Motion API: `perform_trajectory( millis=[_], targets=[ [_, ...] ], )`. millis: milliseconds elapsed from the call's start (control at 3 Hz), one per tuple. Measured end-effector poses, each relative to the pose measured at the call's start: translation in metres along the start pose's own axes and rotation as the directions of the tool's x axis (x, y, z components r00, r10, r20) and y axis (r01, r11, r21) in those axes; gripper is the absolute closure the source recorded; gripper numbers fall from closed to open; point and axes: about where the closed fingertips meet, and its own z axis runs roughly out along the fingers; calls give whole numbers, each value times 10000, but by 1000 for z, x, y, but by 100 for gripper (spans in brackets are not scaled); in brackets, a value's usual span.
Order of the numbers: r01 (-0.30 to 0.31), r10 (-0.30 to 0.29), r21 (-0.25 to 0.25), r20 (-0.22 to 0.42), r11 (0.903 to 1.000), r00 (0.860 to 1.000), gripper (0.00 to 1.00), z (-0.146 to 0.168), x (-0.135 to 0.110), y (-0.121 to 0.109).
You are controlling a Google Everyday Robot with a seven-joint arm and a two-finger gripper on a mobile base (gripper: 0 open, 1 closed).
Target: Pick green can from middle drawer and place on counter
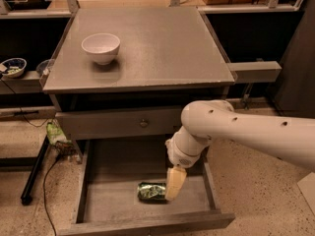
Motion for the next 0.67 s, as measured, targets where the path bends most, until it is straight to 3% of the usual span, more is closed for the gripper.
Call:
perform_trajectory(
  millis=[667],
  targets=[
    [-911, 935, 784, -267, 9927, 9953, 0, 25, 10, -28]
  ],
)
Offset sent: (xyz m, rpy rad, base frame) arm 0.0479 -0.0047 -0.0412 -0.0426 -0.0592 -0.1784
